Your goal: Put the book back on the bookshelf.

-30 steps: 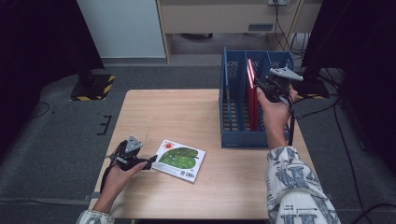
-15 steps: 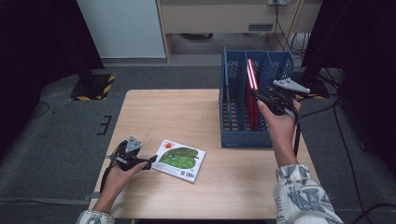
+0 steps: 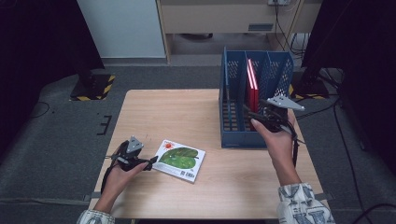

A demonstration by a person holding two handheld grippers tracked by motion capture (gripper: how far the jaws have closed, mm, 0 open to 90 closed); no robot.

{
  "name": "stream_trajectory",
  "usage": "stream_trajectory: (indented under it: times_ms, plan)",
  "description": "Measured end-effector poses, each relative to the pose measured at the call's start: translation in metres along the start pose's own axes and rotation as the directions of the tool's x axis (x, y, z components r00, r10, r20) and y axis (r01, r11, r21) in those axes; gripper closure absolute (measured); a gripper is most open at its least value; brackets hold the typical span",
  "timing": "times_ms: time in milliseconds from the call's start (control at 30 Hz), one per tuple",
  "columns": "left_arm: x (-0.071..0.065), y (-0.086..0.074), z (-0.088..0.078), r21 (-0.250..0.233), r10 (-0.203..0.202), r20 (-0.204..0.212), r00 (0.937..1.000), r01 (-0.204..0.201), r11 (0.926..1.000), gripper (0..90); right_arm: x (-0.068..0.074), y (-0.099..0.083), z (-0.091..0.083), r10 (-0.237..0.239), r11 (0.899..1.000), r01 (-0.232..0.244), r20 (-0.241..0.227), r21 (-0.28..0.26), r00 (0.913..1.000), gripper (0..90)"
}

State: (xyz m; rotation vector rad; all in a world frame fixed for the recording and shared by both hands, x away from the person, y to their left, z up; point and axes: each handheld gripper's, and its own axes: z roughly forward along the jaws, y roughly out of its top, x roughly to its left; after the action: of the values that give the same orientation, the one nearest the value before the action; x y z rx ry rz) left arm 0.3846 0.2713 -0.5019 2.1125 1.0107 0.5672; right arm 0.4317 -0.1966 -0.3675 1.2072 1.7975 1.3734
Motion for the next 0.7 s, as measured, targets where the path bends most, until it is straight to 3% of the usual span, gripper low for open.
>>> stream_trajectory:
  times_ms: [400, 700]
  plan:
    - [-0.001, 0.0, 0.002, 0.002, -0.004, 0.011, 0.9999, 0.004, 1.0, 7.7, 0.021, -0.028, -0.001, -0.011, 0.999, 0.015, -0.091, 0.038, 0.9958, 20.0]
    - [-0.007, 0.001, 0.005, 0.02, 0.022, 0.027, 0.9994, -0.022, 0.9996, 9.9, 0.041, -0.059, 0.004, -0.024, 0.994, 0.041, -0.168, 0.098, 0.9854, 17.2]
